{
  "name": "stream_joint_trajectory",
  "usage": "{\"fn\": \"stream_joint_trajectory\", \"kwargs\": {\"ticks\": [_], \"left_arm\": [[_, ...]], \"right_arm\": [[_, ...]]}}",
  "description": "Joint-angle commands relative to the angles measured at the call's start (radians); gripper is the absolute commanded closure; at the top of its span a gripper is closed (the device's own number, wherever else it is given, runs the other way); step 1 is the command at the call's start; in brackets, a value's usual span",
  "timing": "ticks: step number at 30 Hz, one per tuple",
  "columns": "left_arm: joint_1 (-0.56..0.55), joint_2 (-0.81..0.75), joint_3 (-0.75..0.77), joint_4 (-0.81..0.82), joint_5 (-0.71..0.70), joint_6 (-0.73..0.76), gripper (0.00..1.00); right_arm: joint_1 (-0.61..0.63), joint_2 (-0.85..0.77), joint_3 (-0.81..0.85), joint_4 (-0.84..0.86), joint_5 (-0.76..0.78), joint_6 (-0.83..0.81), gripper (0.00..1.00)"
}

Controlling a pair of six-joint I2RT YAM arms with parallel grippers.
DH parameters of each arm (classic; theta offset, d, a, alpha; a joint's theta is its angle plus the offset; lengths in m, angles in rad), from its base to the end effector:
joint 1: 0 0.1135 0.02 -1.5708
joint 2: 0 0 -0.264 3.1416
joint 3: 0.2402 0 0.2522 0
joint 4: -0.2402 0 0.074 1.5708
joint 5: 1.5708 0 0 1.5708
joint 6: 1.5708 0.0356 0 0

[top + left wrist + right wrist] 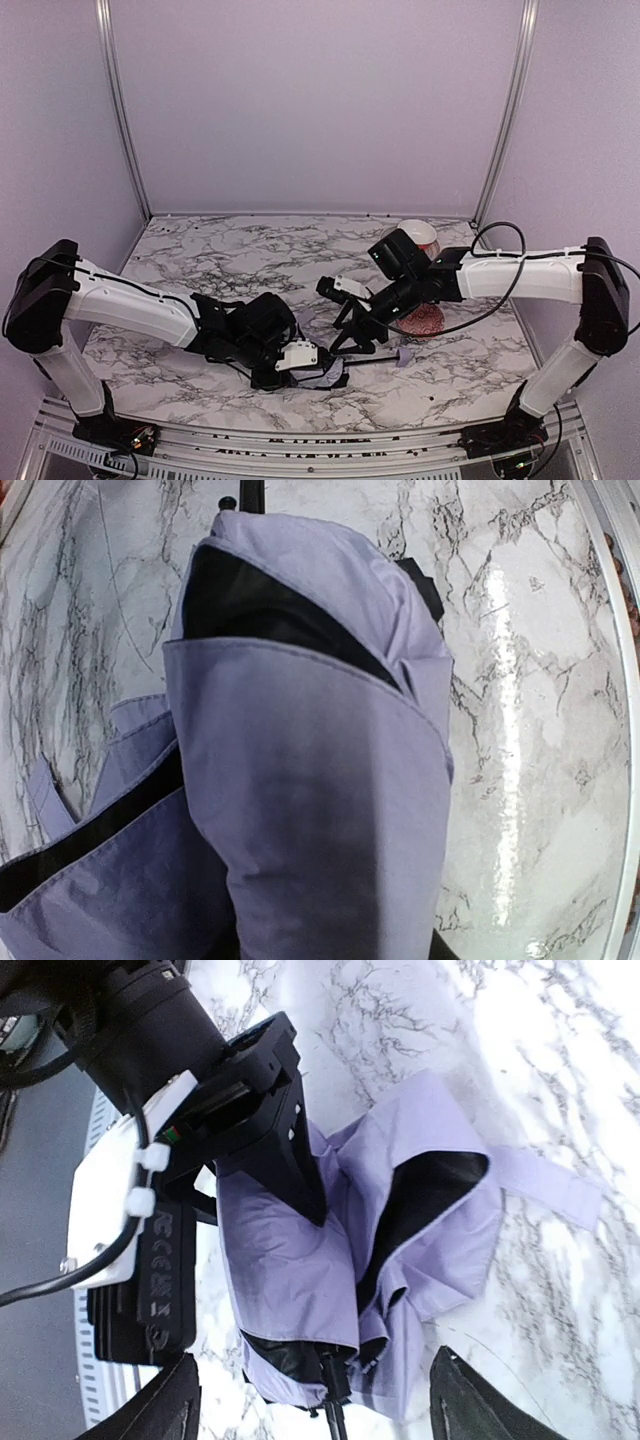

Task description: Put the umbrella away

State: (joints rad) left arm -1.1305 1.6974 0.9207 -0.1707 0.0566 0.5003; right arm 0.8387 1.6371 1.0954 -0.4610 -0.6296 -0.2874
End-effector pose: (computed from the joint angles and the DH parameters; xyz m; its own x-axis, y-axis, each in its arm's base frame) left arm 0.1406 -0.3031 0.1575 0.1364 0.8342 -0.5343 0.9708 -0.0052 0.2397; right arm 0.2074 0.2621 0.2154 -0.3099 -0.6876 -0.6567 -0.9393 0.1144 0.3235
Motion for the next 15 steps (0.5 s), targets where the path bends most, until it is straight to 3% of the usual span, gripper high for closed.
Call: {"fn": "stream_joint_trajectory", "kwargs": {"ticks": [1,8,15], "left_arm": [[0.033,0.092,0.021,-0.318,0.190,-0.075,0.72],[0.091,0.191,0.102,-0.438,0.309,-0.096,0.72],[0.140,0.256,0.157,-0.520,0.387,-0.086,0.71]], "right_arm": [[0.014,-0.173,-0.128,0.251,0.144,0.039,0.25],[0.212,-0.447,-0.429,0.561,0.476,-0.186,0.26],[0.419,-0.335,-0.507,0.698,0.745,-0.442,0.21]]}}
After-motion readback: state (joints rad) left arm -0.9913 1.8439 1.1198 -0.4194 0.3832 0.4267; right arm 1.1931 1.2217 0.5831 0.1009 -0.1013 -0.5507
